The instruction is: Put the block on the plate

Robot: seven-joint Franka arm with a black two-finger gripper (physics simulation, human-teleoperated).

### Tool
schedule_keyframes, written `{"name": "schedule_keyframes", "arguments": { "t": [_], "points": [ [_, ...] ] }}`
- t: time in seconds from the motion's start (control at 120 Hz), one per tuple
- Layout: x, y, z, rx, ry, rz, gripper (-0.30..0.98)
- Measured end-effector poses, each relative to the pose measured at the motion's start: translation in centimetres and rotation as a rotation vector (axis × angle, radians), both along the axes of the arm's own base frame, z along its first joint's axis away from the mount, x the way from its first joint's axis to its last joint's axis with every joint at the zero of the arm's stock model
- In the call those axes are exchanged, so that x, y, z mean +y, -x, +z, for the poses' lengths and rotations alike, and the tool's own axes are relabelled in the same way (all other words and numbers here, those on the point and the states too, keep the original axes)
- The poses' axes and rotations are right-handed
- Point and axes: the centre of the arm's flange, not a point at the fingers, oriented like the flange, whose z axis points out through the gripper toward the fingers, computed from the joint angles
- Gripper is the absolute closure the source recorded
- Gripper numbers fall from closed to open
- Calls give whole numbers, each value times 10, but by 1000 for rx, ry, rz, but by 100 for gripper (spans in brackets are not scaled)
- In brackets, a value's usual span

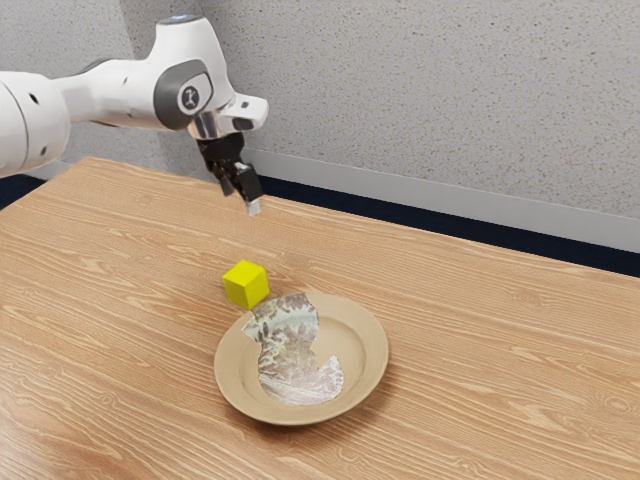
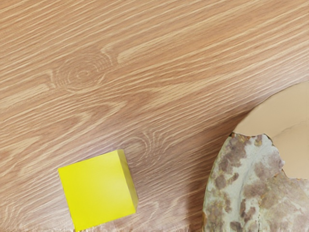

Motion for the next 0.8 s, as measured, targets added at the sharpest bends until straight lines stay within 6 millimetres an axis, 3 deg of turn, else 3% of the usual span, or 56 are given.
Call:
{"name": "schedule_keyframes", "arguments": {
  "t": [0.167,0.458,0.617,0.8],
  "points": [
    [1,3,-7,35,-6,-4,0],
    [31,-21,-131,185,-5,52,0],
    [51,-45,-169,173,21,101,0],
    [68,-50,-193,170,57,165,0]
  ]
}}
